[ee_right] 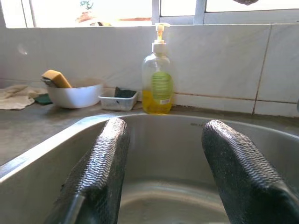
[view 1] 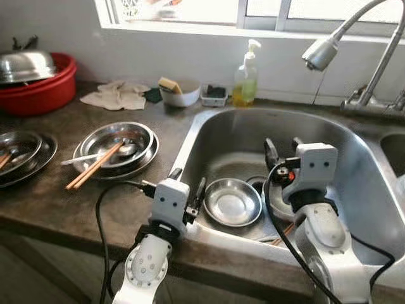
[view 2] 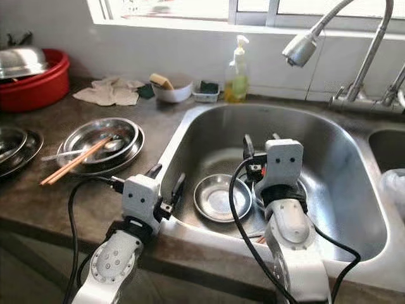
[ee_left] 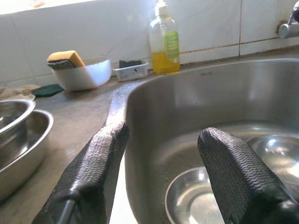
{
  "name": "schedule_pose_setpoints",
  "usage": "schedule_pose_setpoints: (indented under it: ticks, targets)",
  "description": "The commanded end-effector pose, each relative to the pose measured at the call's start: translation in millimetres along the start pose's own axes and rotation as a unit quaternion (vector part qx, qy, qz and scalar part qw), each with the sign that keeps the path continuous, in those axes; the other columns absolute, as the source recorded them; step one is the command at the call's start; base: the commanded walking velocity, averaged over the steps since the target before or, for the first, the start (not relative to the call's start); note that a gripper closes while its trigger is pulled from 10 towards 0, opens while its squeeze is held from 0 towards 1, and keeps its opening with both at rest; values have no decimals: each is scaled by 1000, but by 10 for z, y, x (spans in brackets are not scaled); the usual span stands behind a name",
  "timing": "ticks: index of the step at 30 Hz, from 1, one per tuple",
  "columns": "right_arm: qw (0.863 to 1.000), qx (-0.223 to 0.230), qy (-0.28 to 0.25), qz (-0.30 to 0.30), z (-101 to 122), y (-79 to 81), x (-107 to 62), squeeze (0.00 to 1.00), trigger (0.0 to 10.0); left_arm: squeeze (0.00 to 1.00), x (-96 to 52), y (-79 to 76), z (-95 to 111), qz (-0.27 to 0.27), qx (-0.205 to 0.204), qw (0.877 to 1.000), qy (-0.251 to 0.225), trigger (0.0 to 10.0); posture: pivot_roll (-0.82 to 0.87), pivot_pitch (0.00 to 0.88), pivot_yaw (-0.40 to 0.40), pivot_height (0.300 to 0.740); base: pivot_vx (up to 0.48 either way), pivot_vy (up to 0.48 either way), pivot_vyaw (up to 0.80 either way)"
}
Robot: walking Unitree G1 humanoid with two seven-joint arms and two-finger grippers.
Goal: Kitchen organization
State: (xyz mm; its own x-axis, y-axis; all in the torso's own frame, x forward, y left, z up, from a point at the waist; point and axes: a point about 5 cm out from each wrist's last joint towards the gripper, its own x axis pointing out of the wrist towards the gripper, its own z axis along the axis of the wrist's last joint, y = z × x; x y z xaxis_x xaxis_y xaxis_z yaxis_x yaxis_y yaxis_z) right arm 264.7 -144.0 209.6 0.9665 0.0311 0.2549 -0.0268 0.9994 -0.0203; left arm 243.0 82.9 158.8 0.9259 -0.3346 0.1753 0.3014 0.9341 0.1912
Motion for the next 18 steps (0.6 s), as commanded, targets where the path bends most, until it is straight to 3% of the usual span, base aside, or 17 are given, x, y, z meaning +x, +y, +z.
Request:
schedule_pose_setpoints:
  ticks: [1, 18]
  targets:
    - [1000, 2, -17, -1, 70, 12, 3, 0, 10000, 0, -7, 4, -17, -2, -2, 1000, 3, 10000, 92, 42, -5, 740, -281, 0, 0]
    - [1000, 3, -11, -4, 56, 30, 11, 0, 10000, 0, -2, 5, -15, 0, -3, 1000, 3, 10000, 91, 49, -1, 740, -285, 0, 0]
